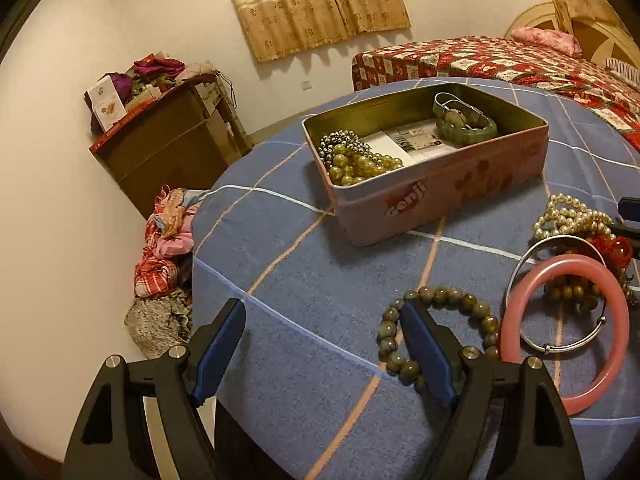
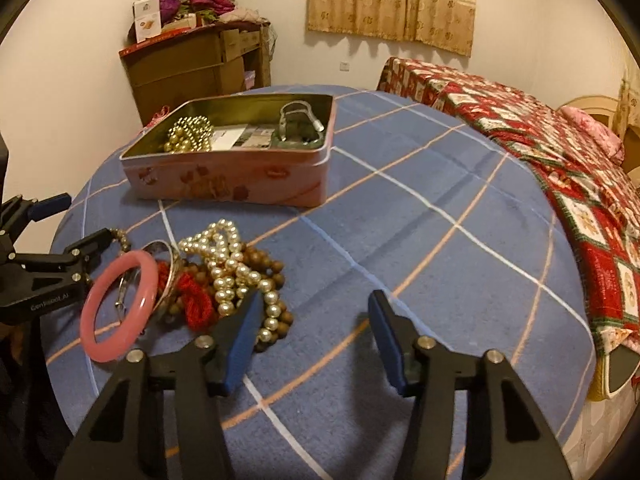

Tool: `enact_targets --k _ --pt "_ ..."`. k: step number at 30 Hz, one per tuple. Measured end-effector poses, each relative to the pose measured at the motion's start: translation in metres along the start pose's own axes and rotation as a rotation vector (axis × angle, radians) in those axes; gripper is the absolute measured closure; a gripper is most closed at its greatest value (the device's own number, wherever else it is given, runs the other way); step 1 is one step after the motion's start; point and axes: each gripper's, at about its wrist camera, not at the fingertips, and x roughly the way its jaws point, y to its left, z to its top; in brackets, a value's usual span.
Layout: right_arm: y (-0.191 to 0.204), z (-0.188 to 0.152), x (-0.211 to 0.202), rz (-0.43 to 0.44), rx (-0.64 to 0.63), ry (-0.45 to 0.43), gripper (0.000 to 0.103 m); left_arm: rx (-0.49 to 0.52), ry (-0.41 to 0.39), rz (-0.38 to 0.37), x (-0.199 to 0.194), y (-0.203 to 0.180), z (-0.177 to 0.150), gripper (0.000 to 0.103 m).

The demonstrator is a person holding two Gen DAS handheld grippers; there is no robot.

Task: Organize jewelry
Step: 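Move both tools back over the remaining jewelry, then grasp the brown wooden bead bracelet with the left tool while the right tool grasps a pearl strand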

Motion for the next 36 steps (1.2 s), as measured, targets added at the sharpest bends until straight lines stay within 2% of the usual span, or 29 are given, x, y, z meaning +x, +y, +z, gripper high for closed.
enact_targets --k 3,4,5,7,10,13,18,22,29,36 --pt "0.003 -0.001 -0.001 0.009 -0.014 -0.005 0.057 0.001 -0.007 -0.014 0.0 -0.001 -0.001 0.025" --pt "0.004 -0.001 -0.001 0.022 -0.015 -0.005 0.065 0.003 -0.007 -0.027 -0.001 -0.002 -0.001 0.032" --pt "0.005 -0.002 -0.001 0.044 -0.018 -0.004 0.074 0.006 -0.008 -0.038 -0.001 -0.003 -0.001 0.046" --pt "0.007 -0.002 -0.002 0.075 -0.026 -0.004 0.086 0.017 -0.004 -0.064 -0.002 -0.006 0.0 0.063" --pt "0.013 -0.004 -0.003 0.067 -0.047 -0.012 0.091 0.02 -0.007 -0.084 -0.002 -0.006 -0.001 0.072" --pt "0.012 -0.004 -0.004 0.063 -0.041 -0.02 0.094 -0.003 -0.008 -0.091 -0.002 0.0 0.001 0.095" --pt "0.002 -0.002 -0.013 0.023 0.01 -0.066 0.095 -0.046 -0.018 -0.105 -0.004 0.009 0.003 0.095" --pt "-0.004 0.004 -0.021 0.008 0.03 -0.099 0.095 -0.065 -0.058 -0.103 -0.017 0.017 0.01 0.095" --pt "-0.006 0.012 -0.03 -0.026 0.026 -0.145 0.095 -0.064 -0.12 -0.054 -0.036 0.026 0.018 0.095" --pt "-0.008 0.016 -0.035 -0.073 0.011 -0.175 0.095 -0.061 -0.148 -0.03 -0.044 0.028 0.022 0.095"
